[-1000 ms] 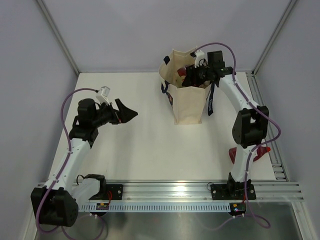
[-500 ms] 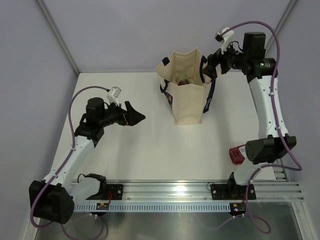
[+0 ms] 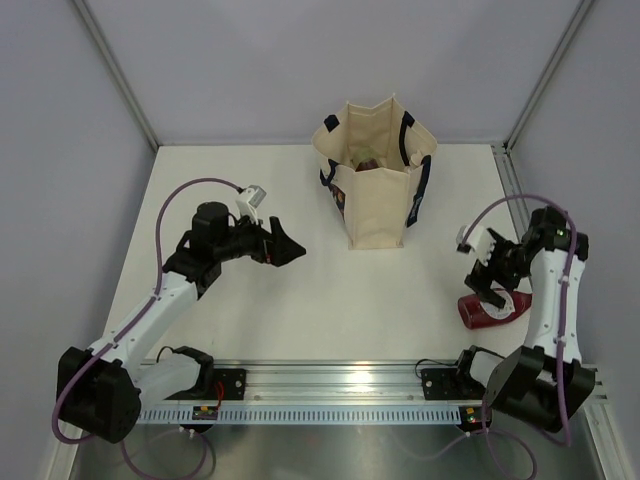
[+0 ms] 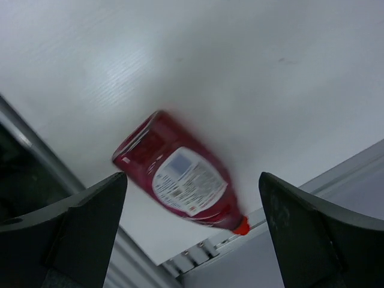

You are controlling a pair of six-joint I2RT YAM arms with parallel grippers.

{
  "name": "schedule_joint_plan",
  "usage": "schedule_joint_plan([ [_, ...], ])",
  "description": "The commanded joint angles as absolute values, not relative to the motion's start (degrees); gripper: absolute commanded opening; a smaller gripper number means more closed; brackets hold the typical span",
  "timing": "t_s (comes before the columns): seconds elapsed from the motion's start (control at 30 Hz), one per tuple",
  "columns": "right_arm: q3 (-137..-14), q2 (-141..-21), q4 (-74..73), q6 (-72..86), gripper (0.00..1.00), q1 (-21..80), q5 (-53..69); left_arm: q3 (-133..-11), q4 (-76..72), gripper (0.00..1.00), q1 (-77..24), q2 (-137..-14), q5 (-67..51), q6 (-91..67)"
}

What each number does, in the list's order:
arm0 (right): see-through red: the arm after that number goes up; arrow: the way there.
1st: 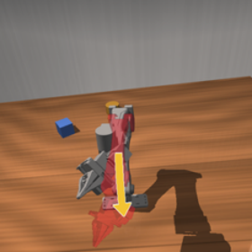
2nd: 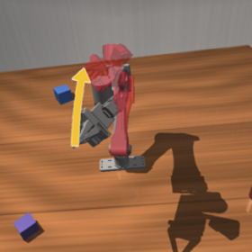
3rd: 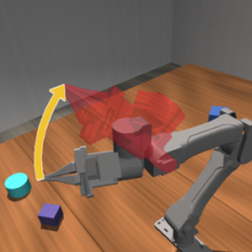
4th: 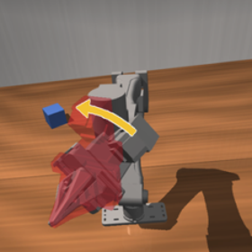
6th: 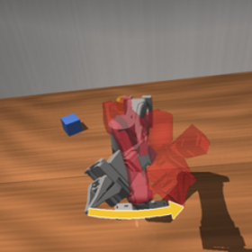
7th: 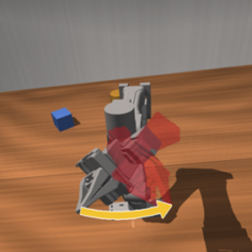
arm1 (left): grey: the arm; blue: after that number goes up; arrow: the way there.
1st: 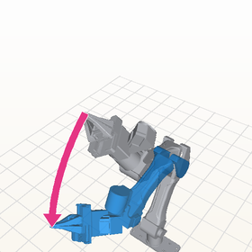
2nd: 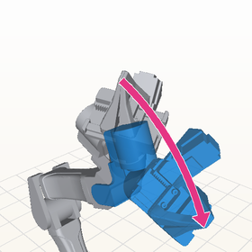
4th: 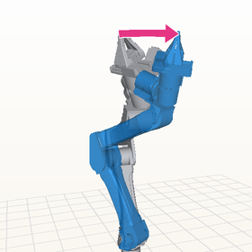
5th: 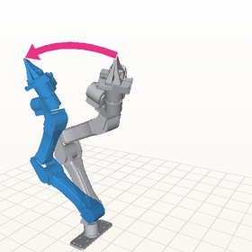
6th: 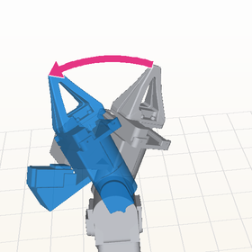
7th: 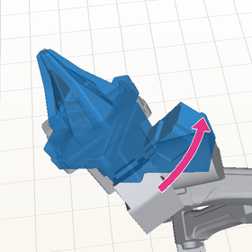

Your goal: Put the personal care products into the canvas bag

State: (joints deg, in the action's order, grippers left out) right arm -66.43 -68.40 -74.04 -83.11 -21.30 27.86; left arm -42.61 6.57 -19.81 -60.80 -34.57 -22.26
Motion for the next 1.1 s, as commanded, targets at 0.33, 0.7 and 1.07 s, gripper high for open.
schedule_joint_plan([
  [0.33,-45.8,-55.7,-70.5,-108.7,0.99,-23.1,12.0,-40.2,2.8,0.99,-21.4,-60.4,-35.0,-20.8],
  [0.7,-45.4,-57.7,-73.6,-110.6,0.99,-17.7,4.1,-40.4,1.1,0.99,-21.4,-62.6,-35.8,-21.7],
  [1.07,-40.4,-64.2,-66.1,-104.9,0.99,-6.9,-3.6,-40.2,2.0,0.99,-21.4,-62.5,-34.7,-21.9],
])
